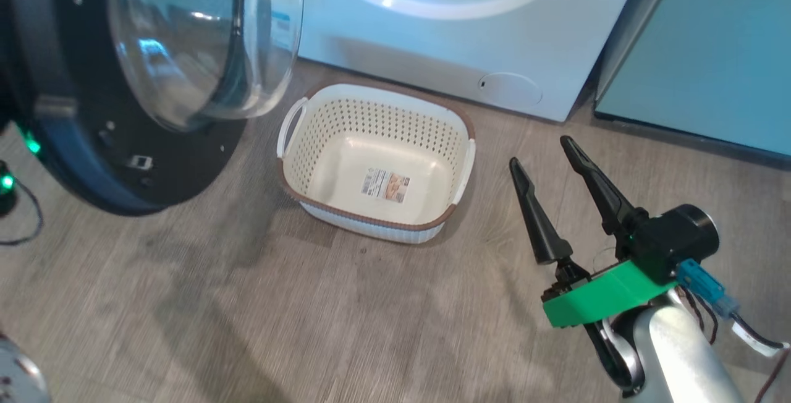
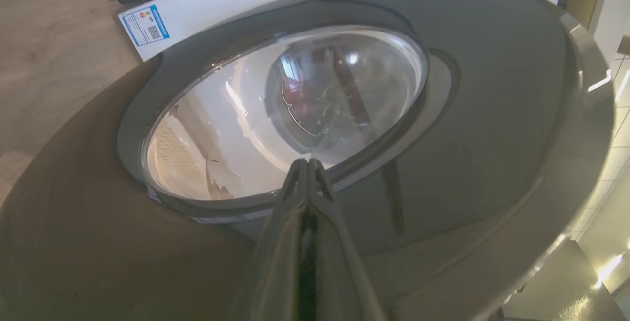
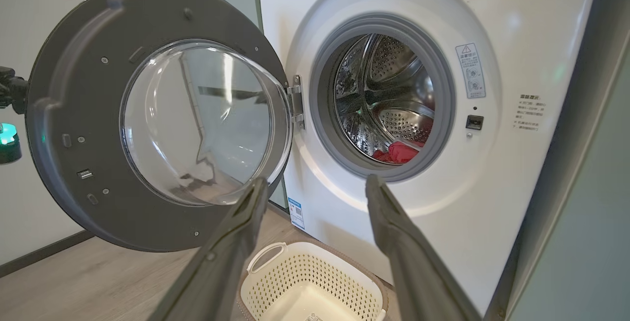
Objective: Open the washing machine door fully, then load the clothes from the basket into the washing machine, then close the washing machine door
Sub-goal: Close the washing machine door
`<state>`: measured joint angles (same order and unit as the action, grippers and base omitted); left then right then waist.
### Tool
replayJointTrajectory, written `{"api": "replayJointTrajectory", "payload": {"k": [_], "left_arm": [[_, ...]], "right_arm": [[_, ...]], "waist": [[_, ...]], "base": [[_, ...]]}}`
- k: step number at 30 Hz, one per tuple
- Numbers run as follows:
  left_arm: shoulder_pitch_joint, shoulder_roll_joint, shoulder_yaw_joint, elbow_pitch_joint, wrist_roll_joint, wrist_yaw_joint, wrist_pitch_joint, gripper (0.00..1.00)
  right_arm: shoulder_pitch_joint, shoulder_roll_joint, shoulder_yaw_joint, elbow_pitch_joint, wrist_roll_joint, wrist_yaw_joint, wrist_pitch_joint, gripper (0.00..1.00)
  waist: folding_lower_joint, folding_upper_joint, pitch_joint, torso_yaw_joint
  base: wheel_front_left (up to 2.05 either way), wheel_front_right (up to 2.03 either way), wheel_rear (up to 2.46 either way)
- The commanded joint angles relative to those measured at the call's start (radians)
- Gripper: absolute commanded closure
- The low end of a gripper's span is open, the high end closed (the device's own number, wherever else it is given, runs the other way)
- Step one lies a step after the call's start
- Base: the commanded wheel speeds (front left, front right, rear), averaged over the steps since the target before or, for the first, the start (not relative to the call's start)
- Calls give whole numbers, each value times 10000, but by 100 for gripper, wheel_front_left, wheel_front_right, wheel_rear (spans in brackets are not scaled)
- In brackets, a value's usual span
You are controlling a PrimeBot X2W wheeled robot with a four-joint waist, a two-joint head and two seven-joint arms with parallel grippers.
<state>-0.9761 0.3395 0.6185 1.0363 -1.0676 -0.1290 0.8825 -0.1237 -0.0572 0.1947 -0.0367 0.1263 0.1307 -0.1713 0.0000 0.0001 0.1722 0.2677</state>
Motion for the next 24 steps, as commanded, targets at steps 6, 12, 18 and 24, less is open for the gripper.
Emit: {"api": "replayJointTrajectory", "payload": {"k": [6,12,18,24], "left_arm": [[964,-564,123,-1676,-575,181,1126,100],[1888,-1841,180,-3429,-967,810,1690,100],[2592,-2759,64,-5175,-1557,1479,2043,100],[3008,-2884,-630,-5834,-2689,1913,1797,100]], "right_arm": [[100,70,266,-284,243,0,-145,0],[177,70,275,-378,206,0,-102,0],[67,70,187,-561,124,0,-9,0],[-76,70,247,-624,130,0,9,0]], "waist": [[0,-1,-459,-331],[0,-1,-440,-512],[0,-1,-96,-785],[0,-1,267,-1192]], "base": [[0,0,0],[0,0,0],[0,0,0],[0,0,0]]}}
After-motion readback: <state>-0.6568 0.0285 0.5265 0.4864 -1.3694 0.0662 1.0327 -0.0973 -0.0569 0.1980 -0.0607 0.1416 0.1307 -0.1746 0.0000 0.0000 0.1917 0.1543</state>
